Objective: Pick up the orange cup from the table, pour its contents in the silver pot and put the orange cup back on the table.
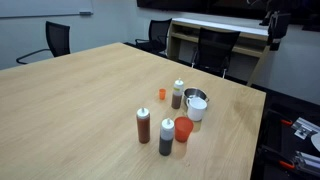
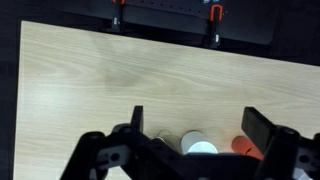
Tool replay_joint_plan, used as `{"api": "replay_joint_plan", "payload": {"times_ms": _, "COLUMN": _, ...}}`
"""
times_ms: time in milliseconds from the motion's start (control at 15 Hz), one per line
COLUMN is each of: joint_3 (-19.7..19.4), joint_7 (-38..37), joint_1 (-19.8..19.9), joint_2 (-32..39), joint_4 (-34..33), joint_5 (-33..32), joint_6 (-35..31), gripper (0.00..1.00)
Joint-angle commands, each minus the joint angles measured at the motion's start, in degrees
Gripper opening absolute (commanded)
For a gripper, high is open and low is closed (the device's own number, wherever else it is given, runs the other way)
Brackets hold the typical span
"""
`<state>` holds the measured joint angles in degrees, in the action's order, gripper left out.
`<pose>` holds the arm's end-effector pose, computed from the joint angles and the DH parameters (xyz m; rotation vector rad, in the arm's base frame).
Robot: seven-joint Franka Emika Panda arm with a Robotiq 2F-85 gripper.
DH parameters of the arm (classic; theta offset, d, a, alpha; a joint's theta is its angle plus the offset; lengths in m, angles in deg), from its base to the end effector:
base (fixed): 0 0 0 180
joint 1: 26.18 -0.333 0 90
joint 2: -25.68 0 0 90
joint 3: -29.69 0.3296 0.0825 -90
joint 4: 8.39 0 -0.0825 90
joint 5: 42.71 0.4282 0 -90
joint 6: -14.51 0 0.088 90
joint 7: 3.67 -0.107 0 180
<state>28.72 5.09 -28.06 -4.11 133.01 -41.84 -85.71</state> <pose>0.4014 0.0076 0.4568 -3.0794 -0.2588 0.3052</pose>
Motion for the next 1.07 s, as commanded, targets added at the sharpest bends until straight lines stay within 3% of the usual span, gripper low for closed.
{"api": "replay_joint_plan", "payload": {"times_ms": 0, "joint_3": -0.07, "joint_7": -0.06, "joint_1": -0.1, "joint_2": 0.02, "joint_4": -0.08, "joint_5": -0.03, "joint_6": 0.08, "gripper": 1.0}}
{"api": "replay_joint_plan", "payload": {"times_ms": 533, "joint_3": -0.32, "joint_7": -1.58, "joint_1": -0.27, "joint_2": 0.01, "joint_4": 0.97, "joint_5": 2.6, "joint_6": -2.73, "gripper": 1.0}}
{"api": "replay_joint_plan", "payload": {"times_ms": 800, "joint_3": 1.22, "joint_7": -2.42, "joint_1": -1.16, "joint_2": -1.11, "joint_4": 4.66, "joint_5": 4.47, "joint_6": -12.04, "gripper": 1.0}}
{"api": "replay_joint_plan", "payload": {"times_ms": 1000, "joint_3": 4.02, "joint_7": -3.15, "joint_1": -2.36, "joint_2": -2.79, "joint_4": 9.08, "joint_5": 1.68, "joint_6": -21.66, "gripper": 1.0}}
